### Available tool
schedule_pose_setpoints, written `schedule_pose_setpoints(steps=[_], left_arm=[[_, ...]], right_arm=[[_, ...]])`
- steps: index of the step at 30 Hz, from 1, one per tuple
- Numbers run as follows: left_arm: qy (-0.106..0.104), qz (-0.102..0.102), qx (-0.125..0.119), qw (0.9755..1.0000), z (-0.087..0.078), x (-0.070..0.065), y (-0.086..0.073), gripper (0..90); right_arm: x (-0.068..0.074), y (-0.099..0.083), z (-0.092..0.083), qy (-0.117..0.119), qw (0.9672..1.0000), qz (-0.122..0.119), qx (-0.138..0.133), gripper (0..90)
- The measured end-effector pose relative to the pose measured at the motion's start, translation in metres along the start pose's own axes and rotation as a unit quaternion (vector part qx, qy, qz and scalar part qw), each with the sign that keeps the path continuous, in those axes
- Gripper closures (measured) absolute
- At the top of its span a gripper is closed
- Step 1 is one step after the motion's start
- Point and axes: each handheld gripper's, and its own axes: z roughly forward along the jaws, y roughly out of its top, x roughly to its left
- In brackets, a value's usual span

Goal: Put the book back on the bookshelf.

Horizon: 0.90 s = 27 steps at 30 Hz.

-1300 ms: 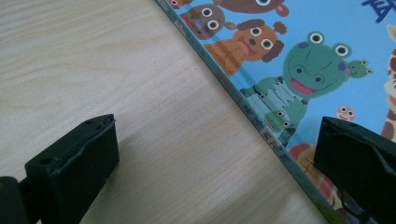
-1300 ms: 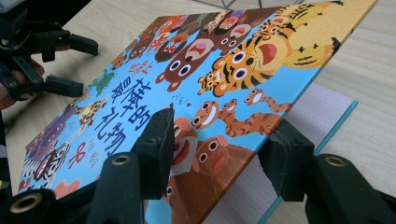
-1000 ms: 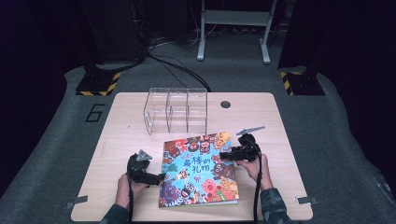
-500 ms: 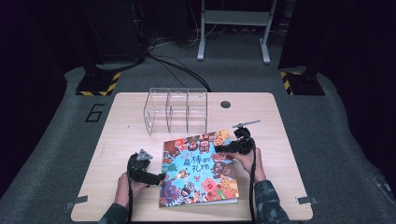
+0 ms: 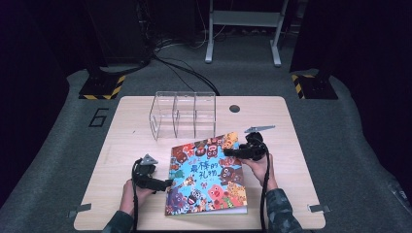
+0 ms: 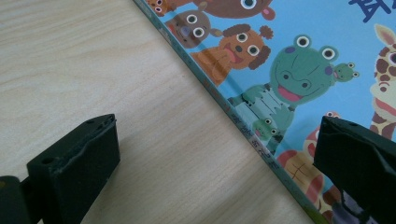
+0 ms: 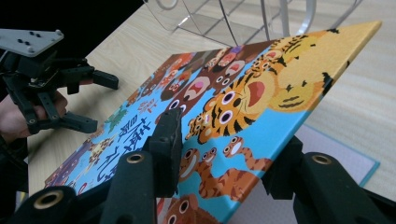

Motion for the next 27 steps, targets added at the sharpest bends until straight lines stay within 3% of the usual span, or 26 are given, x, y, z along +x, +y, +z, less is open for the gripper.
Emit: schedule_pose_setpoints(steps=[5, 6, 12, 15, 19, 23, 27], left_arm=[[-0.002, -0.004, -0.004, 1.0000, 0.000, 0.000, 0.000, 0.1], [-0.002, -0.003, -0.003, 1.0000, 0.000, 0.000, 0.000, 0.1], [-0.012, -0.002, 0.004, 0.9999, 0.000, -0.002, 0.000, 0.2], [-0.011, -0.001, 0.003, 0.9999, 0.000, -0.002, 0.001, 0.2], [-0.014, 0.000, 0.001, 0.9999, 0.001, -0.003, 0.001, 0.3], [-0.010, 0.002, -0.003, 0.9999, 0.002, -0.004, 0.001, 0.4], [-0.010, 0.015, 0.005, 0.9998, 0.003, -0.006, 0.002, 0.9]], right_arm=[[0.012, 0.003, -0.006, -0.007, 0.9992, -0.036, -0.015, 55.9], [0.013, 0.004, -0.006, -0.007, 0.9983, -0.053, -0.022, 55.9], [0.022, 0.006, -0.011, -0.014, 0.9965, -0.077, -0.032, 56.0], [0.017, 0.004, -0.011, -0.006, 0.9976, -0.062, -0.030, 56.8], [0.005, 0.000, -0.008, 0.013, 0.9999, 0.005, -0.008, 57.8], [-0.007, -0.001, -0.003, 0.022, 0.9985, 0.047, 0.015, 57.4], [-0.014, 0.006, 0.004, 0.015, 0.9976, 0.057, 0.037, 53.8]])
